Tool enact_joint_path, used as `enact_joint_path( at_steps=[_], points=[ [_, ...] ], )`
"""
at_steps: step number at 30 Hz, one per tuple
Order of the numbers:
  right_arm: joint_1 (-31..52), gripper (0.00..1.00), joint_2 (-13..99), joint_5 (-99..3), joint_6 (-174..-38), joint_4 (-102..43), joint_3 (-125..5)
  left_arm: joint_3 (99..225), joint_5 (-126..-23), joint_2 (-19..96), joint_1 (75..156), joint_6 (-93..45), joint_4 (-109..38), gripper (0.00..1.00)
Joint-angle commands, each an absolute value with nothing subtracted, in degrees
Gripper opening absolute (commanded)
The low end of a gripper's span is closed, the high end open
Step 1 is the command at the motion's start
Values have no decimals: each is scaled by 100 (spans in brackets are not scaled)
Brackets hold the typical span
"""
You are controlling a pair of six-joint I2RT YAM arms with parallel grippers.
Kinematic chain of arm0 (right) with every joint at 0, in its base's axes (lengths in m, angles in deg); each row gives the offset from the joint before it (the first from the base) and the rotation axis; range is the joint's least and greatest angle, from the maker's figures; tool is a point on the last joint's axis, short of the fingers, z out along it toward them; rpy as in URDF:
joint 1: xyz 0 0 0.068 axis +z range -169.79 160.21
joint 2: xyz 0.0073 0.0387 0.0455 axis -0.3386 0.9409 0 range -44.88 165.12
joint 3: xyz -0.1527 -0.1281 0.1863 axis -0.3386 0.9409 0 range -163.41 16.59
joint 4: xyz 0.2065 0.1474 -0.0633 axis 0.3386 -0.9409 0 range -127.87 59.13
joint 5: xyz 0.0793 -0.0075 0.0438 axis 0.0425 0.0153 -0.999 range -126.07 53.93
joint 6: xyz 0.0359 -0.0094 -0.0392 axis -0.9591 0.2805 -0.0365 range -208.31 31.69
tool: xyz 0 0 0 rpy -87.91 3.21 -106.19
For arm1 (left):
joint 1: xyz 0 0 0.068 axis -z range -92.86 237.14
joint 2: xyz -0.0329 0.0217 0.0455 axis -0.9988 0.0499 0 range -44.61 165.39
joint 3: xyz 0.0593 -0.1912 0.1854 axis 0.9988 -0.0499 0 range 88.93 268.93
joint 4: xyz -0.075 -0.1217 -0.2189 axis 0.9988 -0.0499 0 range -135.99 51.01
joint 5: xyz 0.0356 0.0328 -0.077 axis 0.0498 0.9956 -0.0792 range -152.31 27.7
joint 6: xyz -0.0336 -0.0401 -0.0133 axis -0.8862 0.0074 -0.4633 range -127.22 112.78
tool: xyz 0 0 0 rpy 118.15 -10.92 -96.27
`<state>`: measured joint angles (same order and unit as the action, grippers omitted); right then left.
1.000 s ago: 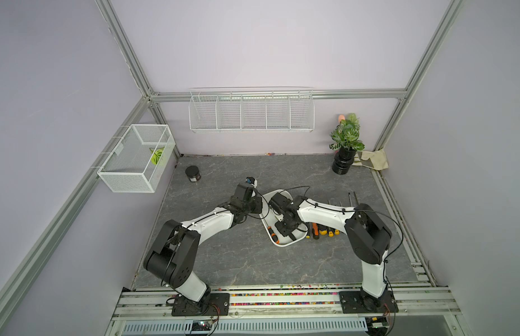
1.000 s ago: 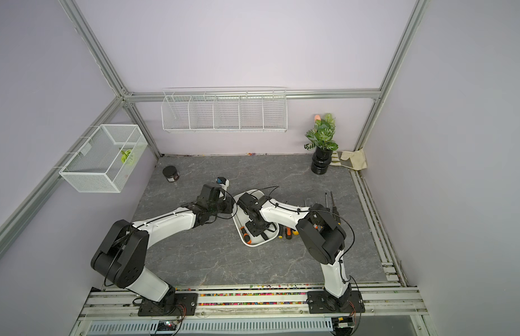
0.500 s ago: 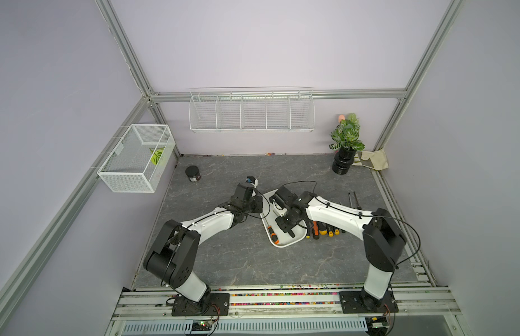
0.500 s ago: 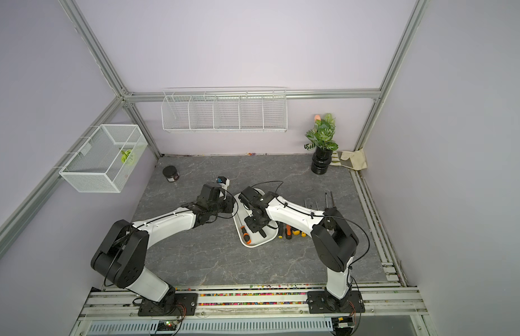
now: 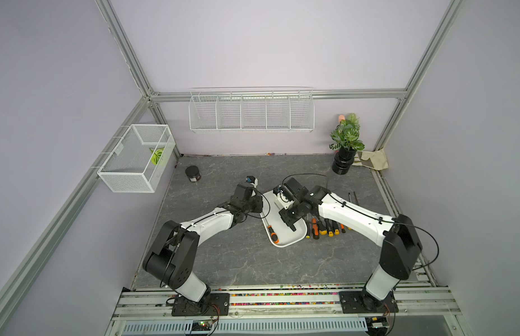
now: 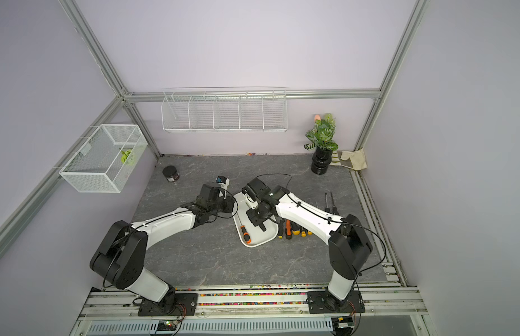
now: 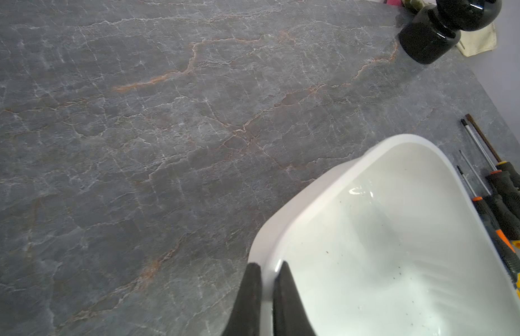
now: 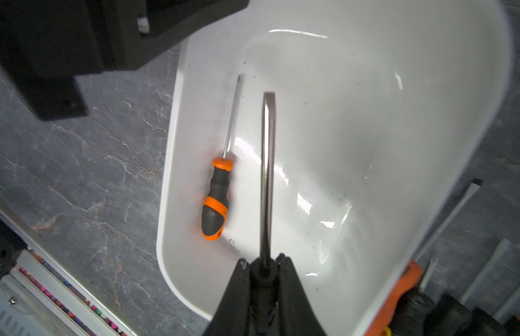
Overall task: Take out the screwdriver from the storage box
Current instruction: Pick up the screwdriver from the storage box, then place the screwdriver at the center of the board.
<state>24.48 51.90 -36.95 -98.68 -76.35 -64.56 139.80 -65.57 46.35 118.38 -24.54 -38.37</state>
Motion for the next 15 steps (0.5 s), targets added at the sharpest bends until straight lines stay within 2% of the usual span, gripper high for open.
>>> enact_joint_path(
  at_steps=[1, 4, 9, 15],
  points=[
    [2127, 0, 4646, -3592, -9678, -7963, -6455, 13931, -6516, 4517, 11846, -2369, -3670, 0],
    [1856, 0, 4250, -3238, -9598, -8064, -6287, 13929, -6529, 4531, 11846, -2370, -3657, 0],
    [1060, 0, 3839, -3304, -9316, -8154, -5949, 13896, -6497, 4509, 11851, -2350, -3653, 0],
    [-285, 0, 3916, -2955, -8922, -8355, -5803, 13787, -6468, 4377, 11847, -2322, -3612, 0]
  ],
)
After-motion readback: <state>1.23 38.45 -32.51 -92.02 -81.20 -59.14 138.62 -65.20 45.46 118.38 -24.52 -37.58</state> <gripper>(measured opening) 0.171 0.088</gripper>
